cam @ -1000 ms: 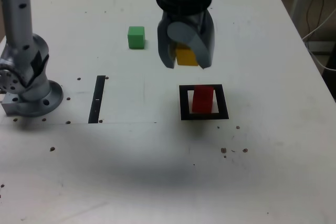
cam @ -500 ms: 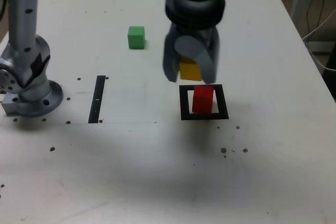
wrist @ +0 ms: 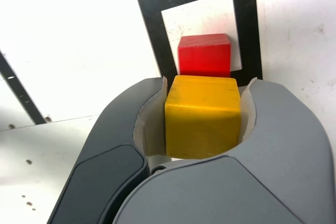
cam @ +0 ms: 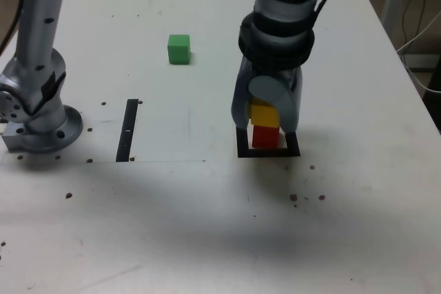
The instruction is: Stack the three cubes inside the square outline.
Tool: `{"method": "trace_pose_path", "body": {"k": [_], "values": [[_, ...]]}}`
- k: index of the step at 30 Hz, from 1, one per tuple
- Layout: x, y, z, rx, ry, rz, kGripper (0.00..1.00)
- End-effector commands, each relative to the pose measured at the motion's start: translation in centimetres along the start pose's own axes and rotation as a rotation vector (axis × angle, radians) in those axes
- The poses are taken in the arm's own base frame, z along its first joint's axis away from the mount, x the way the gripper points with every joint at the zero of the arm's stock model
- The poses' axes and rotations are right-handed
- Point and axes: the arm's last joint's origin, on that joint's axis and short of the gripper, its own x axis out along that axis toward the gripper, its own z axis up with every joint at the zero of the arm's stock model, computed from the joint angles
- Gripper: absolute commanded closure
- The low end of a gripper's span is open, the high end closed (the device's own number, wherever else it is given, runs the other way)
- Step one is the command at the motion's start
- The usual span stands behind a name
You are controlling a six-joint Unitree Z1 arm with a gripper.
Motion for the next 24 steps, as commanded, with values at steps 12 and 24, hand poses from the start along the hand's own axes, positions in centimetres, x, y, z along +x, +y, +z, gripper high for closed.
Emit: {"method": "trace_pose_path", "body": {"k": [12, 24], "values": [[1.1, 1.2, -0.4, -0.012, -0.014, -0.007, 0.66], [1.7, 1.1, -0.1, -0.001, -0.033, -0.019, 0.41]]}}
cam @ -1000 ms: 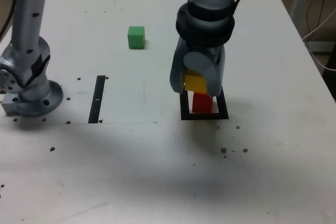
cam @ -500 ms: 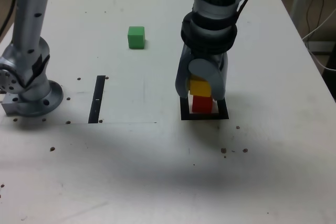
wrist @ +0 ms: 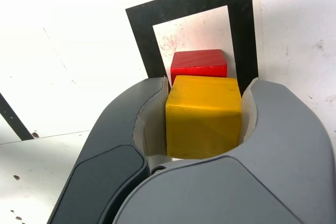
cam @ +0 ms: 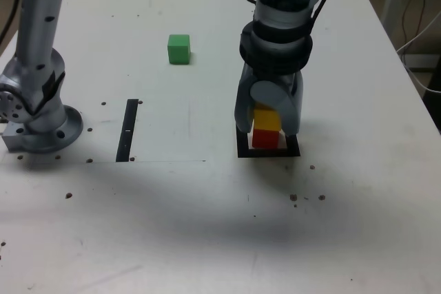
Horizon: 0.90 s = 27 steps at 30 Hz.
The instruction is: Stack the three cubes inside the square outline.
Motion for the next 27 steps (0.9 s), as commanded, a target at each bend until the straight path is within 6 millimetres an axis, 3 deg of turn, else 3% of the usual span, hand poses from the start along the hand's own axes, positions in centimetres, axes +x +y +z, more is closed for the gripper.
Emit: {"method": "trace_pose_path", "body": {"k": [1, 6, 10, 19, 27], "values": [[-0.1, 0.1, -0.1, 0.001, -0.005, 0.001, 0.39], [0.0, 0.1, -0.2, 0.005, -0.002, 0.01, 0.16], [-0.1, 0.2, -0.2, 0.006, 0.0, 0.016, 0.06], [-1.2, 0.6, -1.2, 0.004, 0.015, 0.056, 0.01], [-3.9, 2.2, -4.3, 0.012, 0.028, 0.083, 0.01]]}}
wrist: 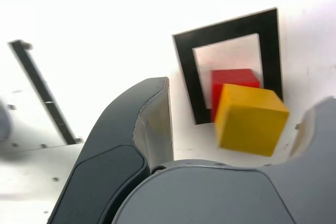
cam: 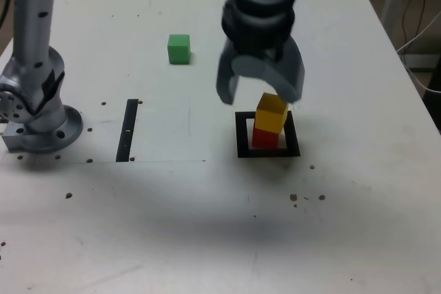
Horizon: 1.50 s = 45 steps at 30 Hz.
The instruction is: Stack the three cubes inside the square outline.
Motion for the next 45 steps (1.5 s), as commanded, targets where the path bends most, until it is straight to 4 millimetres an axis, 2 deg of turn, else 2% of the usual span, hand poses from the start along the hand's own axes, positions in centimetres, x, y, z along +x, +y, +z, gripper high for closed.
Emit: {"method": "trace_pose_path", "body": {"k": [1, 6, 12, 17, 24, 33, 41, 45], "values": [[-1.0, 0.9, -1.4, 0.005, -0.013, 0.008, 0.01], [-1.6, 3.3, -5.0, -0.013, -0.012, 0.01, 0.01], [-0.5, 6.5, -9.4, -0.079, 0.025, 0.002, 0.01], [0.8, 8.8, -11.1, -0.139, 0.06, -0.009, 0.01], [4.0, 11.8, -13.5, -0.274, 0.11, -0.024, 0.01], [8.7, 15.1, -14.9, -0.401, 0.114, -0.009, 0.01], [12.0, 17.9, -15.4, -0.44, 0.133, -0.027, 0.0], [12.9, 18.7, -15.3, -0.436, 0.132, -0.027, 0.02]]}}
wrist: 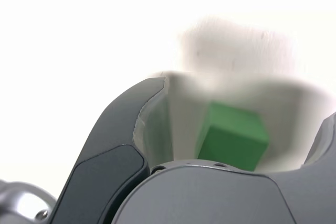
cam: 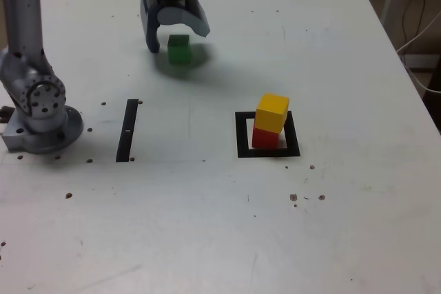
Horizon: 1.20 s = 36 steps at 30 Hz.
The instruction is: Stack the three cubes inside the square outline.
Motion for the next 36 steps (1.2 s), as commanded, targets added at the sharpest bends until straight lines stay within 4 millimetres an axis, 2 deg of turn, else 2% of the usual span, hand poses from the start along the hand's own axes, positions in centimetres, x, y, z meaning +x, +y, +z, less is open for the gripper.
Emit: {"method": "trace_pose_path", "body": {"k": [1, 8, 14, 23, 36], "values": [[0.1, 0.1, 0.1, 0.005, -0.001, 0.003, 0.03], [-0.5, -0.7, 0.1, 0.043, -0.008, 0.006, 0.13], [0.0, -1.5, 0.6, 0.092, 0.003, -0.012, 0.2], [0.2, -1.5, 1.1, 0.108, 0.0, -0.028, 0.62], [0.6, -1.4, 1.4, 0.146, -0.008, -0.078, 0.84]]}}
